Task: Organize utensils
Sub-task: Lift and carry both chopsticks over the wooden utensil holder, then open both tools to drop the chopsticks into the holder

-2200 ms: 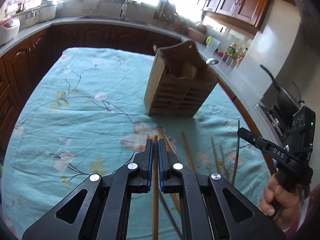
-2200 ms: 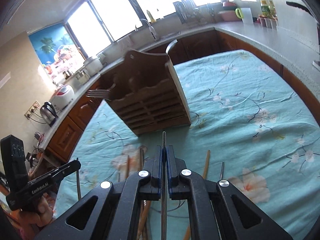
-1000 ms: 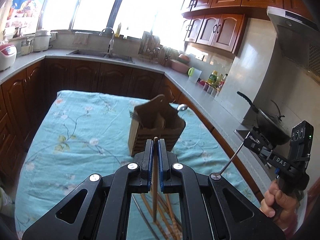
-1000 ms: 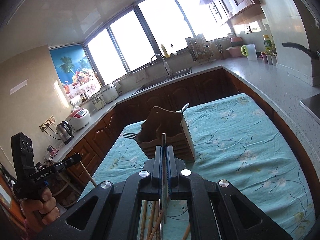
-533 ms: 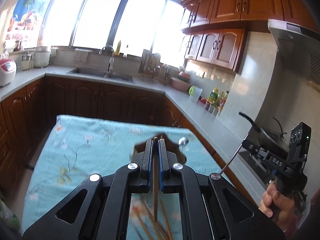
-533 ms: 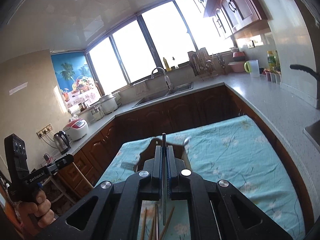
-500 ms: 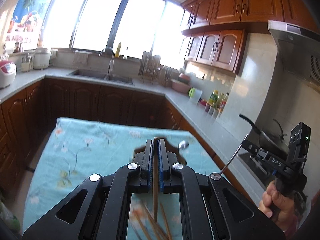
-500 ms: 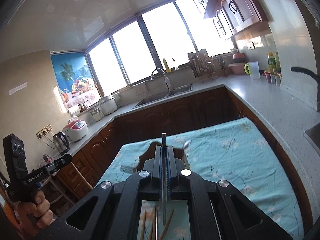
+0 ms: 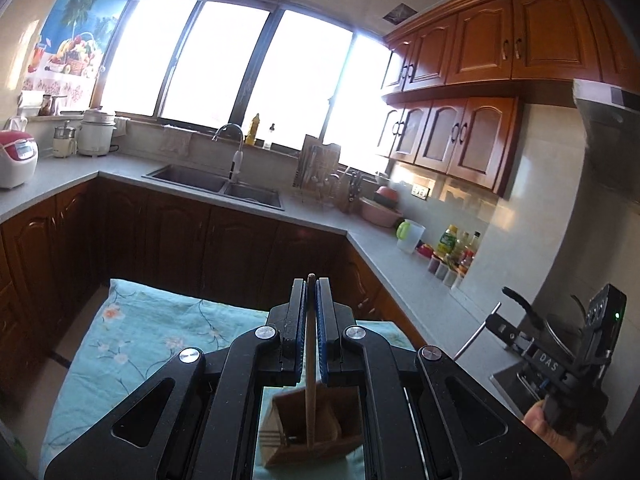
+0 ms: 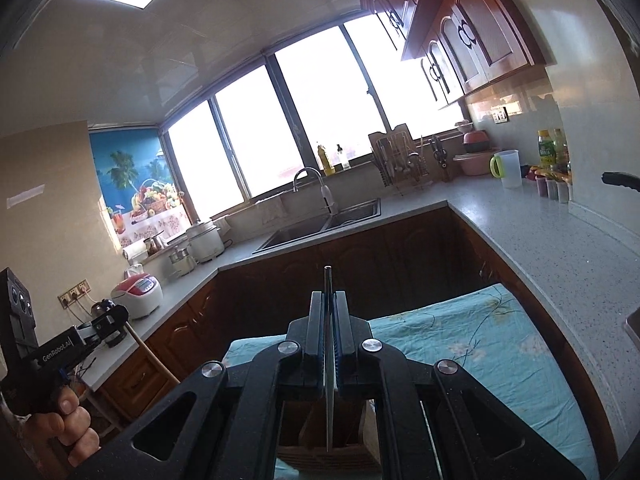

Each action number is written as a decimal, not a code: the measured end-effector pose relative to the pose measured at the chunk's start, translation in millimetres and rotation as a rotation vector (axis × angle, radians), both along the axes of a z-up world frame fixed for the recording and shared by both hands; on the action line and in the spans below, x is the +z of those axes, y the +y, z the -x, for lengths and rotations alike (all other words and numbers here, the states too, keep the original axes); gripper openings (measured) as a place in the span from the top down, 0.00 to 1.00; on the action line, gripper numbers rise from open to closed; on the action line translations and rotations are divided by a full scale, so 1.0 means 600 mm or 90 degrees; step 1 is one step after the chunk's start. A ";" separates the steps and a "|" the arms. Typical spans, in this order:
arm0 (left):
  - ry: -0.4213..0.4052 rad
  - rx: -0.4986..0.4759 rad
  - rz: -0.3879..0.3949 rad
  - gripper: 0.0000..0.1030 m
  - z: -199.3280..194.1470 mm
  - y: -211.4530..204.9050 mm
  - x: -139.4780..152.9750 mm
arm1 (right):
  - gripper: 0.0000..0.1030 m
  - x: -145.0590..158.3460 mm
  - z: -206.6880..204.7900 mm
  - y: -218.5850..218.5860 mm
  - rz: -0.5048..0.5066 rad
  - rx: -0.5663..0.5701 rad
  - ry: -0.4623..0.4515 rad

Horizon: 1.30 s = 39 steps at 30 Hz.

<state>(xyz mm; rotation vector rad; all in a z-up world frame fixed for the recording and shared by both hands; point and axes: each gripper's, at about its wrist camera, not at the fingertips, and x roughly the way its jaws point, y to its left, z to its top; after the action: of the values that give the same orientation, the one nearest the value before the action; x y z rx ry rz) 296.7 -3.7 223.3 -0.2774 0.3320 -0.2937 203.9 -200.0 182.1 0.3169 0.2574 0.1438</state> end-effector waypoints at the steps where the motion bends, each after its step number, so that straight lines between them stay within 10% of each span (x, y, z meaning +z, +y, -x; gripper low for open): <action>1: 0.005 0.003 0.005 0.96 -0.012 -0.001 -0.009 | 0.97 -0.005 -0.008 0.000 0.000 -0.002 0.003; 17: 0.078 0.020 -0.018 0.96 -0.059 -0.033 -0.164 | 0.96 -0.151 -0.074 -0.002 -0.029 -0.003 0.077; 34: 0.106 0.020 -0.040 0.95 -0.064 -0.036 -0.175 | 0.96 -0.168 -0.089 -0.002 -0.027 -0.005 0.113; 39: 0.114 0.014 -0.048 0.82 -0.058 -0.038 -0.173 | 0.91 -0.170 -0.089 -0.004 -0.032 0.004 0.123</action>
<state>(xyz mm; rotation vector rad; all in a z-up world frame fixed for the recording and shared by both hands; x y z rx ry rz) 331.7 -26.6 119.6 -0.2329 0.5154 -0.2337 257.5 -202.7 79.9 0.3801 0.4461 0.1262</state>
